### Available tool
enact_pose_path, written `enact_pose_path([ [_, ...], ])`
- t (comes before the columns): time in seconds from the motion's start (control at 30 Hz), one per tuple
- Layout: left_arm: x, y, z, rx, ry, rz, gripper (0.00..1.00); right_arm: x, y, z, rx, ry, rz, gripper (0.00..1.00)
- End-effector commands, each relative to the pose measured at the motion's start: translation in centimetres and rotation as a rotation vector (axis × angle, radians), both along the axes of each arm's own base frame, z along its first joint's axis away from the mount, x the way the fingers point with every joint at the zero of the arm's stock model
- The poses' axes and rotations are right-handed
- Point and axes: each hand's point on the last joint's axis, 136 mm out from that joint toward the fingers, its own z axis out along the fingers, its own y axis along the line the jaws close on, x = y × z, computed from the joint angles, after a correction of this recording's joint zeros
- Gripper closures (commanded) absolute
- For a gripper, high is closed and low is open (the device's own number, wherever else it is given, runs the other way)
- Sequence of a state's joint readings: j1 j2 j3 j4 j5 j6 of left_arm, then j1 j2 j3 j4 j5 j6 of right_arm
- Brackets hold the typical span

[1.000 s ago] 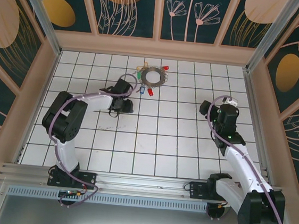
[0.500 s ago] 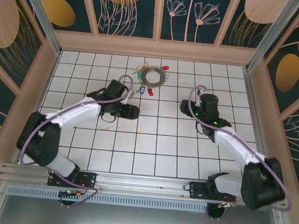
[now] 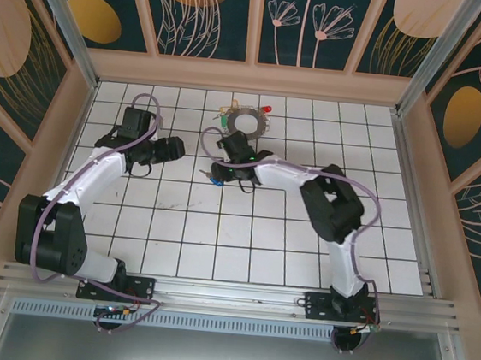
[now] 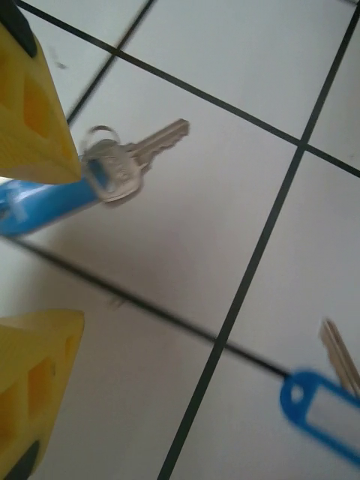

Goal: Put the keys on the keyring

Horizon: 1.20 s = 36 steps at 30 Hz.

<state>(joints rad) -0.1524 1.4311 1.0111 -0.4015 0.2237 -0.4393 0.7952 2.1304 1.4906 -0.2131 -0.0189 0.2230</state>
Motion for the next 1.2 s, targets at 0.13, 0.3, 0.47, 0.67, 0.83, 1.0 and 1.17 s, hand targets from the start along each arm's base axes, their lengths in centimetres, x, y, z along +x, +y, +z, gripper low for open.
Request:
enact_pose_path([
  [0.13,-0.7,1.0,-2.3,0.011,0.027,0.067,0.22,2.4,1.7,-2.1,-0.064,0.036,-0.038,0.52],
  [0.3,-0.9,1.2,-2.7,0.024,0.034,0.066,0.21,1.0,3.0,-2.9,-0.056,0.087,-0.003,0.53],
  [0.47,-0.7,1.3,-3.5,0.034,0.053,0.064,0.21,-1.9,1.6,-5.0,-0.171,0.109,0.018,0.55],
  [0.67,-0.2,1.2,-4.0,0.045,0.059,0.052,0.21,-4.9,-2.7,-5.1,-0.284,0.096,-0.010,0.59],
  [0.83,-0.3,0.6,-4.4,0.009,0.054,0.036,0.21,-7.0,-4.8,-3.0,-0.285,0.083,-0.001,0.59],
  [1.0,-0.6,0.1,-5.2,-0.014,0.071,0.022,0.22,-8.9,-6.3,-0.8,-0.291,0.074,0.029,0.58],
  [1.17,-0.9,-0.7,-5.2,-0.045,0.040,-0.029,0.23,-9.9,-5.4,2.3,-0.200,0.058,0.112,0.57],
])
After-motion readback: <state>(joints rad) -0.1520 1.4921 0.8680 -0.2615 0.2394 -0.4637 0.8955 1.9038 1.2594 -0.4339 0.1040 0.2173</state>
